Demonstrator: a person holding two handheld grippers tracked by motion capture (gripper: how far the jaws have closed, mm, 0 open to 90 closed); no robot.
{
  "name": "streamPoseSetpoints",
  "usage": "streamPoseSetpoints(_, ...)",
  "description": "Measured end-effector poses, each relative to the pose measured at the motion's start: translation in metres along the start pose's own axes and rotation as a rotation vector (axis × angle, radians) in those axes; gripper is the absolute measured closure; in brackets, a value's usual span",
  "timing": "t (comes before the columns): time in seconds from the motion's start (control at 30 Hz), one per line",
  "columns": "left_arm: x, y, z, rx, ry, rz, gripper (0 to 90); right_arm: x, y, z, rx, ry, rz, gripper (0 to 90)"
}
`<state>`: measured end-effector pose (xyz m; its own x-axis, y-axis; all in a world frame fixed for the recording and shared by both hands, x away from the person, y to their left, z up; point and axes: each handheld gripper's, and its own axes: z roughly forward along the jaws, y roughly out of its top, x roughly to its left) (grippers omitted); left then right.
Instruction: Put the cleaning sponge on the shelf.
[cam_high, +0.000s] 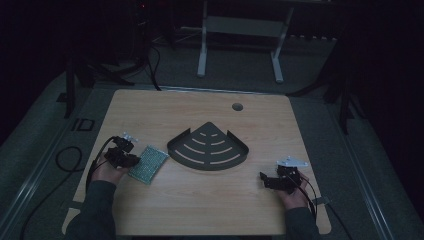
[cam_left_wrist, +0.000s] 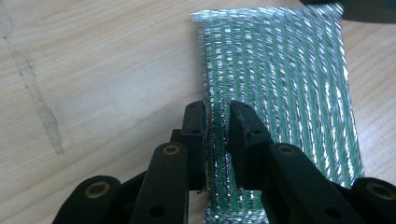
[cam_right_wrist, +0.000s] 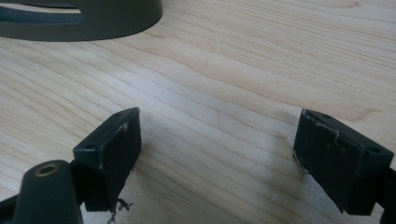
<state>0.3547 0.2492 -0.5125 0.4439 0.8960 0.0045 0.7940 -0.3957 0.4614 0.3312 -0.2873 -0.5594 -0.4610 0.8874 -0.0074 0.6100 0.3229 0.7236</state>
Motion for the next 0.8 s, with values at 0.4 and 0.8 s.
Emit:
streamPoseSetpoints(0.4,0.011,0.026,0.006,0.092,-0.065,0.029,75.5,0.0,0.0,0.0,0.0,0.0,0.0,14.7)
streamPoseSetpoints(0.8,0.023,0.033,0.016,0.181,-0.124,0.016,71.8,0.0,0.0,0.0,0.0,0.0,0.0,14.7)
